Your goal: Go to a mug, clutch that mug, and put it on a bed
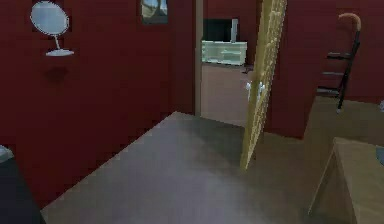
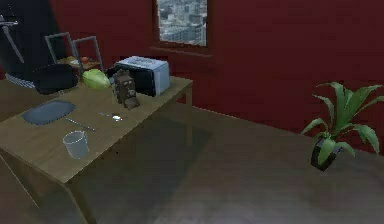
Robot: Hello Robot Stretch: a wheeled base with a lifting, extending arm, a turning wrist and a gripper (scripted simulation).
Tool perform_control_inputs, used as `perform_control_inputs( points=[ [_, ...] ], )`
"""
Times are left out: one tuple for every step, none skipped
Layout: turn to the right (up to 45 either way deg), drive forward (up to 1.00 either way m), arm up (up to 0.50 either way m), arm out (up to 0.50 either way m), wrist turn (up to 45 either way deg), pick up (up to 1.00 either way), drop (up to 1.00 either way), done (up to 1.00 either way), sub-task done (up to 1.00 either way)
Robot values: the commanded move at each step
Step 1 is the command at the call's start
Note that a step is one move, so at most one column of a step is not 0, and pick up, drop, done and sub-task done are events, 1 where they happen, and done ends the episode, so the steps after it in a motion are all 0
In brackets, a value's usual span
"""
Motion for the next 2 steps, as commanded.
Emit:
perform_control_inputs(
  points=[
    [-30.0,0.0,0.0,0.0,0.0,0.0,0.0,0.0,0.0],
    [45.0,0.0,0.0,0.0,0.0,0.0,0.0,0.0,0.0]
  ],
)
